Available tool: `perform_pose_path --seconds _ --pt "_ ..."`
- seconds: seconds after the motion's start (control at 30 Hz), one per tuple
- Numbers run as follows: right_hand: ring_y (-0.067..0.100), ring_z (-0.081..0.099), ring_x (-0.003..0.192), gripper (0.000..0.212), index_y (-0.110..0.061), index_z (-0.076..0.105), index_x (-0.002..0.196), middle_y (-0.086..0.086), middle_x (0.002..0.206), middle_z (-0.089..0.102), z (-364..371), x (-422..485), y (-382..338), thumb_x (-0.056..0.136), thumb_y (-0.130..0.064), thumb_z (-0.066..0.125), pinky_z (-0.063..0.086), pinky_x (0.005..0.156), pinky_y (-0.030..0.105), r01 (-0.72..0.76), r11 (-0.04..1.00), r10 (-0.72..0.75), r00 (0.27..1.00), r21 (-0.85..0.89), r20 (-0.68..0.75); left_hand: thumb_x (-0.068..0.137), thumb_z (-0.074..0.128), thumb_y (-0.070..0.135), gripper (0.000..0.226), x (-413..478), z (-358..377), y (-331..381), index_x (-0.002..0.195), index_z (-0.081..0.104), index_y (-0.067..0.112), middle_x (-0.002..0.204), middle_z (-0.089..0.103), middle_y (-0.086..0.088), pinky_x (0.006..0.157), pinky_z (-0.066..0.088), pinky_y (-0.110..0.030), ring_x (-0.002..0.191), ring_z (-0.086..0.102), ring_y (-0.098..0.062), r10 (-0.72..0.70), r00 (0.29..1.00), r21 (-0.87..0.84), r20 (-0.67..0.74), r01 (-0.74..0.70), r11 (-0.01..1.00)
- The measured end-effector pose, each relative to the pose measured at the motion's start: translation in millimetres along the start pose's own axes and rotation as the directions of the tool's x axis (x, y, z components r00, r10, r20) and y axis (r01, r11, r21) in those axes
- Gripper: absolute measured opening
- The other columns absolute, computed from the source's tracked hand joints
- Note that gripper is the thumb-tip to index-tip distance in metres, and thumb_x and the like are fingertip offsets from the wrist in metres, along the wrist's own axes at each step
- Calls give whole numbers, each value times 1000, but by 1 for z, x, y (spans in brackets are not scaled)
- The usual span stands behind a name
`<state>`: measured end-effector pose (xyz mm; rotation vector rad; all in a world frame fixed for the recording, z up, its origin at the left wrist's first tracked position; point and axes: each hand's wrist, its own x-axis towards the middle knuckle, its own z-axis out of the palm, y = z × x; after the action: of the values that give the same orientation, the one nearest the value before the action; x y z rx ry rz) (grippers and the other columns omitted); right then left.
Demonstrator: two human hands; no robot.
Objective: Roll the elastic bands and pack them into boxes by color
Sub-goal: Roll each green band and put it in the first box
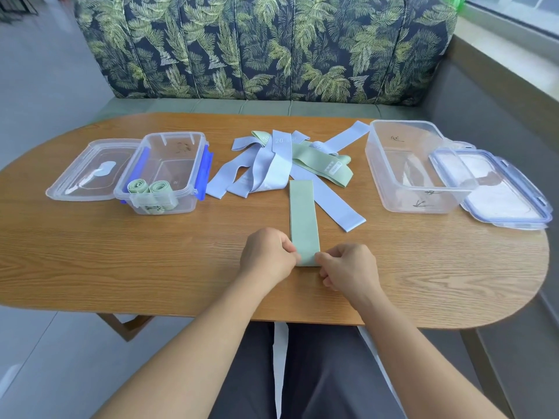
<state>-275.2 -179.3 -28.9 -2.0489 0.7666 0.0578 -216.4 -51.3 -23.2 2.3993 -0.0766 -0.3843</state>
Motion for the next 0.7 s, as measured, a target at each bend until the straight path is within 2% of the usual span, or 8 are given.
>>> perform_pose_path --seconds 0.1,0.23,0.37,0.53,0.7 --pt "27 71 68 11 -15 68 71 5 59 71 2 2 -3 80 -19 64 61 70 49 -14 1000 14 1000 21 -4 76 80 23 14 1 2 -2 85 70 21 91 71 3 78 56 -30 83 68 -15 -41 999 -97 -12 40 995" --pt "27 72 66 14 -11 68 69 5 59 71 1 6 -2 81 -16 64 61 71 50 -34 999 34 999 37 1 73 83 22 18 2 2 -7 83 69 19 85 72 1 74 58 -29 78 70 -15 -103 995 -198 -1 101 975" --pt "17 69 53 19 -9 69 70 1 55 69 0 14 -2 85 -20 67 61 71 47 -42 999 42 999 33 16 75 80 27 14 8 2 -5 77 69 19 74 72 2 69 58 -31 73 69 -14 -89 996 -156 -1 88 984" --pt "21 71 58 27 -6 67 67 3 56 70 2 21 -8 87 -25 66 62 70 45 -47 999 47 999 -22 -8 78 77 33 19 15 1 0 76 68 17 73 71 0 56 51 -27 60 62 -17 -70 998 -81 -2 70 994" --pt "25 71 67 31 -7 66 73 6 66 71 8 25 -11 87 -34 64 61 70 42 -29 993 19 996 -118 -84 77 78 35 21 22 -1 2 71 66 20 79 71 2 66 56 -30 75 67 -17 -55 998 -39 -22 55 998"
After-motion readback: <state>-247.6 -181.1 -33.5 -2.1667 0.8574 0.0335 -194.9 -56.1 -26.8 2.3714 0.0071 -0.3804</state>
